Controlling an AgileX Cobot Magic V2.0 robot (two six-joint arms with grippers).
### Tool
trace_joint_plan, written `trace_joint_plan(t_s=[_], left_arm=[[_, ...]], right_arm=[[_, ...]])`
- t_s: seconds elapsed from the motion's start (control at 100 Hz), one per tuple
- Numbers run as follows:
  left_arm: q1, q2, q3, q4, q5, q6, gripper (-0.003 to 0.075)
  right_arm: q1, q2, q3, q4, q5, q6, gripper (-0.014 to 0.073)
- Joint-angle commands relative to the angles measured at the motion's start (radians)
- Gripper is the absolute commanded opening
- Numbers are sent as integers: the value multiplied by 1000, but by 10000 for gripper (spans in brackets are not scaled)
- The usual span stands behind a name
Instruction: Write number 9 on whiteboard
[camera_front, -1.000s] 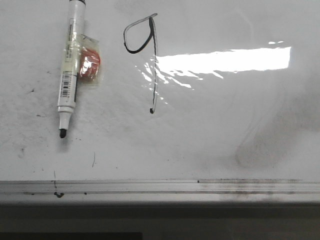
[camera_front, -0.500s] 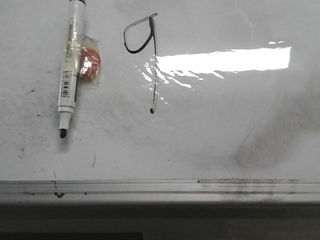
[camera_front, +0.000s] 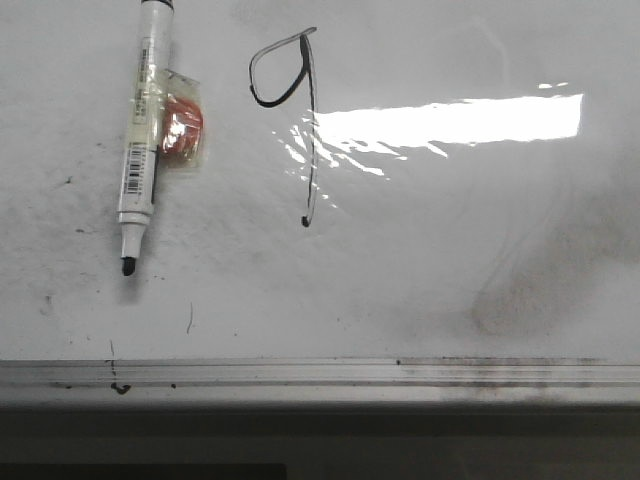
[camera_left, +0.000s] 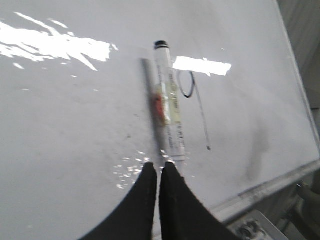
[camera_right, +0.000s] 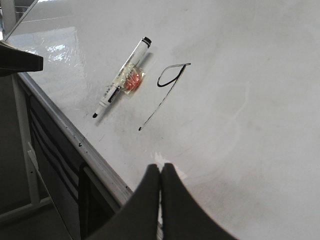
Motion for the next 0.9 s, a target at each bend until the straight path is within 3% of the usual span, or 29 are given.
trace_joint_plan(t_s=[0.0, 0.23, 0.34, 0.51, 0.89], left_arm=[[83, -16, 27, -16, -58, 13, -20], [328, -150, 39, -110, 77, 249, -20], [435, -151, 39, -123, 77, 376, -20], [540, -151, 39, -123, 112, 551, -20], [640, -153, 39, -129, 367, 575, -20]], right_arm=[[-3, 15, -26, -8, -86, 2, -65], [-3, 15, -26, -8, -86, 2, -65], [-3, 15, -26, -8, -86, 2, -65], [-3, 15, -26, -8, -84, 2, -65], [-3, 15, -26, -8, -82, 2, -65]])
